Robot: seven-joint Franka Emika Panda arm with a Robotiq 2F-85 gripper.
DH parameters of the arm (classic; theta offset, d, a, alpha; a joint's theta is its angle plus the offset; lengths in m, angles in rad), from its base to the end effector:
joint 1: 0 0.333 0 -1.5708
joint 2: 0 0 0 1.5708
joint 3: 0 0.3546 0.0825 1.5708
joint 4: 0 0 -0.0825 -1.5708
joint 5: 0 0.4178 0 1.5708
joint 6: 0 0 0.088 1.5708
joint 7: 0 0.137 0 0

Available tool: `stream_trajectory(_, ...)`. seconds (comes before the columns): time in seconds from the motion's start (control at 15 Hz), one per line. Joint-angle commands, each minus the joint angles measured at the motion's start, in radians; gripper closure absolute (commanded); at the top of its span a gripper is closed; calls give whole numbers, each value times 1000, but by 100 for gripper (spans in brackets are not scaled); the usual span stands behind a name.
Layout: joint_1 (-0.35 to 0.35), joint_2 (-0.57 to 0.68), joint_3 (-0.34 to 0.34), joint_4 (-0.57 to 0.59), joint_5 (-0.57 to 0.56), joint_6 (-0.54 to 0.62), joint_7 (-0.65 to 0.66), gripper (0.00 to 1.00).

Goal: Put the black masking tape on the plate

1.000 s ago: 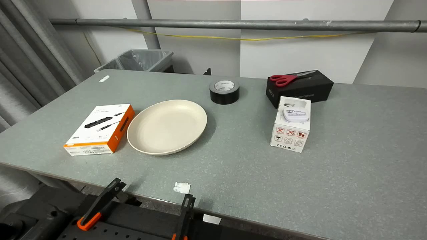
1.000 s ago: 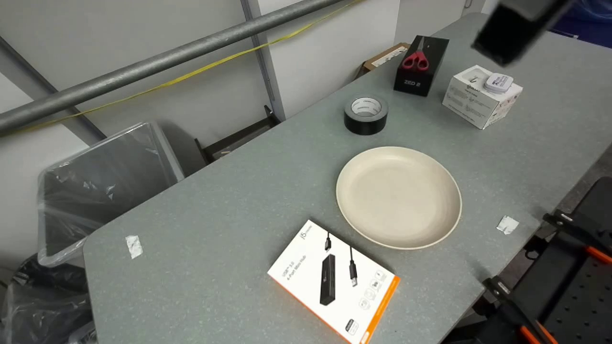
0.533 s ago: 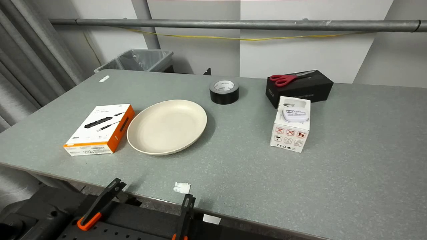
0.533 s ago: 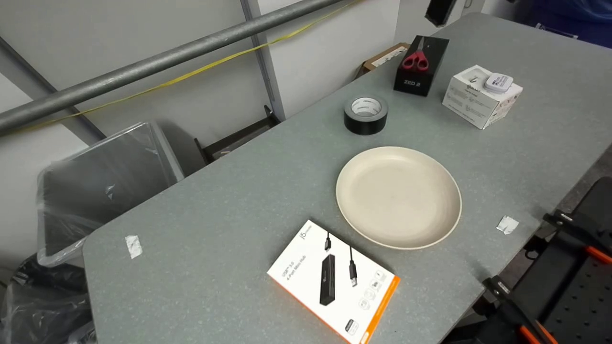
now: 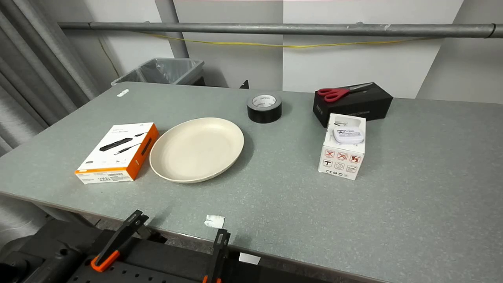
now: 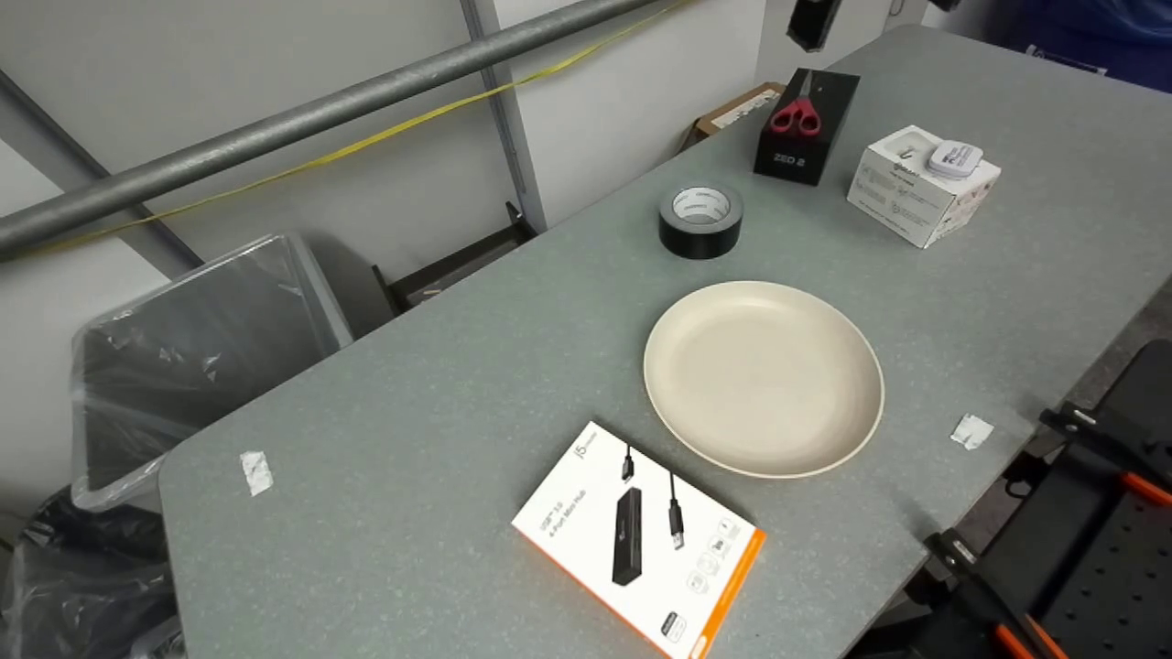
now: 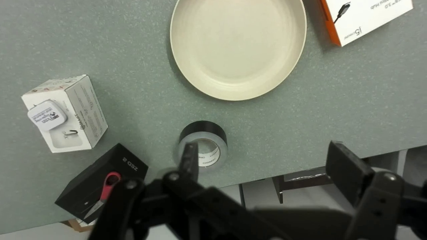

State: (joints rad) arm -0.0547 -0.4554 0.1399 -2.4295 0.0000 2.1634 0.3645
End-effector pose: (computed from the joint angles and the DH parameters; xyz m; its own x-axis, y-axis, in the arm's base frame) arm 0.4458 0.0408 0.4797 0.9405 -0.2791 0.1938 -0.2829 -0.9591 -0.0083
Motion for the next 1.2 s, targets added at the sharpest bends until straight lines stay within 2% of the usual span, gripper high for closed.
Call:
stream_trajectory(0.0, -18, 159, -18, 49, -13, 115, 31, 0)
stream_trajectory(0.27, -33, 400, -62, 140, -13, 240, 60, 0)
stream_trajectory(0.53, -14, 624, -129, 307, -20, 247, 129, 0)
stream_trajectory(0.67, 0, 676, -156, 378, 12, 194, 132, 0)
stream_trajectory(0.73, 5, 610, -160, 278, 9, 248, 90, 0)
stream_trajectory(1.0, 9, 672, -172, 349, 12, 231, 99, 0)
stream_trajectory(1.13, 24, 721, -179, 376, -8, 295, 145, 0)
